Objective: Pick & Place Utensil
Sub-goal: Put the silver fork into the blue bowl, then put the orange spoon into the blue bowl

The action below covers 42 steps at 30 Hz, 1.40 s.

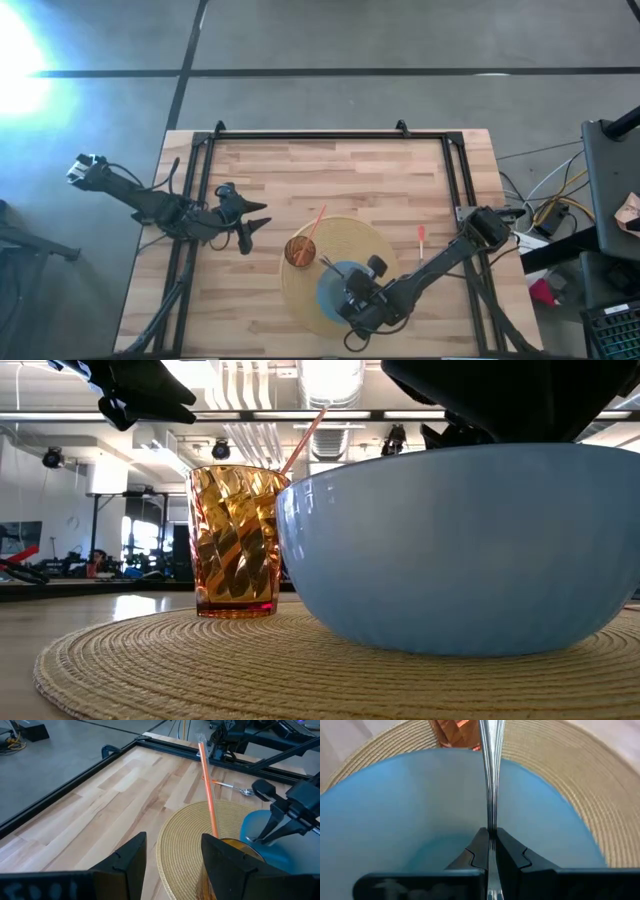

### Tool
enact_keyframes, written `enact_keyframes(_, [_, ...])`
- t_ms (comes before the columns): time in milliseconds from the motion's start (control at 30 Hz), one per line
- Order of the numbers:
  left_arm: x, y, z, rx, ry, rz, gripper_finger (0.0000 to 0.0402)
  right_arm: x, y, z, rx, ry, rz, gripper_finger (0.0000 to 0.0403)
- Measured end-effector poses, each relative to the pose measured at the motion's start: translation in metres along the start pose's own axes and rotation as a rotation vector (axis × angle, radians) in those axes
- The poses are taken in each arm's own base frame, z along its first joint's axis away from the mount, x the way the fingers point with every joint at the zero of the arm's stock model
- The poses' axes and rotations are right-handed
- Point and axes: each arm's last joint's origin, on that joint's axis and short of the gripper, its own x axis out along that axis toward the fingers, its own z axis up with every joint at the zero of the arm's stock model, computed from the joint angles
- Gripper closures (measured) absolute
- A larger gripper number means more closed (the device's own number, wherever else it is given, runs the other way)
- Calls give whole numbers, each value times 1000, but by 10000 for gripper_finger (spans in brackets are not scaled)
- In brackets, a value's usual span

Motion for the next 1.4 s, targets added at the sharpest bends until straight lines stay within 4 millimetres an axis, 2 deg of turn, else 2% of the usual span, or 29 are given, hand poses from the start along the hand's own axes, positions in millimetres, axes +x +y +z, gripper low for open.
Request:
enact_keyframes(500, [0, 0, 0, -6, 0, 0, 221, 0, 0, -1, 26, 33, 10, 386])
enact_keyframes(900, [0, 0, 0, -8, 0, 0, 221, -1, 0, 1, 17, 49, 18, 314])
enact_keyframes(1200, [0, 0, 0, -9, 0, -1, 221, -14, -6, 11, -15, 53, 18, 289])
enact_keyframes(1400, [0, 0, 0, -9, 0, -1, 221, -31, -15, 23, -63, 53, 20, 276])
